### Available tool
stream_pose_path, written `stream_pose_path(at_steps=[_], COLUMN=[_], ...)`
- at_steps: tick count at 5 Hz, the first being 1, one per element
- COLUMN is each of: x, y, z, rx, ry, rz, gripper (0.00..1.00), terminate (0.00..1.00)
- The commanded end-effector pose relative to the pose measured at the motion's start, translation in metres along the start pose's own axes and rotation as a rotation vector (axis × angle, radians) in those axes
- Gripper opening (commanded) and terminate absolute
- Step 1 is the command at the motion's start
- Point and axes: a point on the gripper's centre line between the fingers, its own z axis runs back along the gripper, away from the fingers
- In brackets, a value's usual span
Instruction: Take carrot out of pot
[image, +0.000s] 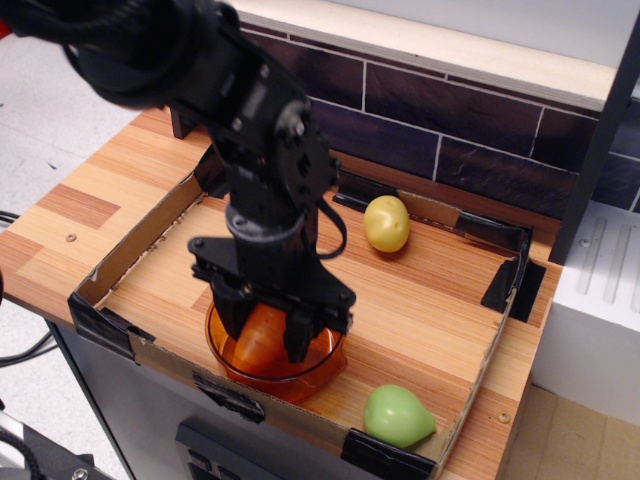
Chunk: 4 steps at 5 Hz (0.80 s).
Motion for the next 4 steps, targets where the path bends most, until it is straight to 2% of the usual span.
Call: stream_pose_path(at_steps=[1,3,4], x=[0.030,0.065,0.075], y=[-0.001,-0.051,-0.065], z=[0.060,0.047,0.027], rx=[-0.036,-0.044,-0.025], ry=[-0.118,-0.030,-0.005], rz=[0.124,0.186,0.182], gripper=[0.00,0.00,0.00], terminate=[0.00,0.00,0.00])
